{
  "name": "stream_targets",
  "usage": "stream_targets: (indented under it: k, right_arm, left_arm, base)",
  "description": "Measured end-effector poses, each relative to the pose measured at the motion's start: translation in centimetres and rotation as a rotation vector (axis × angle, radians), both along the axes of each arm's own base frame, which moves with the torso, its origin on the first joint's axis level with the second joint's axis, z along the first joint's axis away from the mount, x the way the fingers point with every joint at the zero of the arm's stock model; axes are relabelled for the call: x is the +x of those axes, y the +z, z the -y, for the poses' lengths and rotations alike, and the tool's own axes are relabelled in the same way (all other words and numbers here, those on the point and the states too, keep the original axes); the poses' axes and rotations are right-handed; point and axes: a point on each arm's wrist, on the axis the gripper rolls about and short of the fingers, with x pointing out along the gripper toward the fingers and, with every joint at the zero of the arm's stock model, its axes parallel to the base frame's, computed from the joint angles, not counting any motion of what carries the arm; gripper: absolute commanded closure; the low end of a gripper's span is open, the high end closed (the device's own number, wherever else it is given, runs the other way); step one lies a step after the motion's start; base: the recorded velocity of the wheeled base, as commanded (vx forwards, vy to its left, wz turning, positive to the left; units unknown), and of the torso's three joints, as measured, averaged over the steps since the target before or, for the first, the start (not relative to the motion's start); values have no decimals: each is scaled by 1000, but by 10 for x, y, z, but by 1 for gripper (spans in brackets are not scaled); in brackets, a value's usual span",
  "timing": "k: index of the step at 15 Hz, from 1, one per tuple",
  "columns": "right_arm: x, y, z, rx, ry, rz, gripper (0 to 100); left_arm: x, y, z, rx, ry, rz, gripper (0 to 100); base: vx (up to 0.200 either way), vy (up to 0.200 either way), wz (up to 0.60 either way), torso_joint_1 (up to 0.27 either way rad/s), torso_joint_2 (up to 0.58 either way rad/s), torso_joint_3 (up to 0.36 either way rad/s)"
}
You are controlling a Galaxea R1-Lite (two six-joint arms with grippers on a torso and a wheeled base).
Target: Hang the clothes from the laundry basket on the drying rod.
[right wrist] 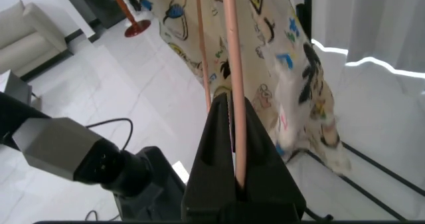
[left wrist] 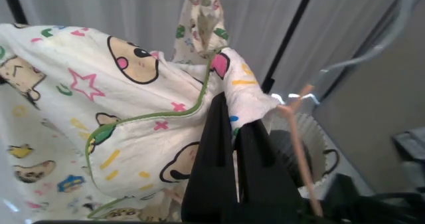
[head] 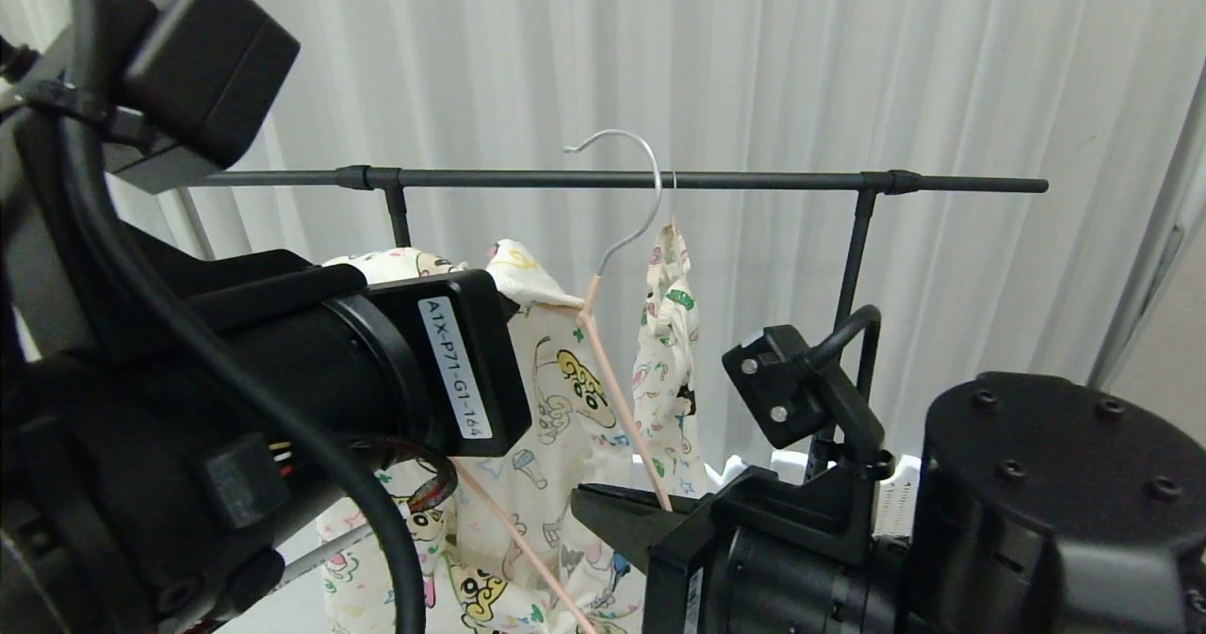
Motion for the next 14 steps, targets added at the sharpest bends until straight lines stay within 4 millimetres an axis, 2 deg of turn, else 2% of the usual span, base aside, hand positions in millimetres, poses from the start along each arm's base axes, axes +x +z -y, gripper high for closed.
stream_targets:
  k: [3,9,12,14]
  right_arm:
    - [4,0,-12,7,-2,1,100]
    - [12,4,-37,59,0,16,100]
    - [12,-2,-36,42,-5,10,100]
    - [10,-6,-23,20,-14,3,100]
  left_arm:
    - [-3,3,1,-16,-11,3,100]
    - [-6,24,0,-112,-17,24,100]
    - [3,23,-6,-108,32,25,100]
    - [17,26,-16,-117,93,31,100]
  base:
    - [0,0,0,0,0,0]
    - [0,0,0,0,0,0]
    - [0,0,0,0,0,0]
    - [0,0,0,0,0,0]
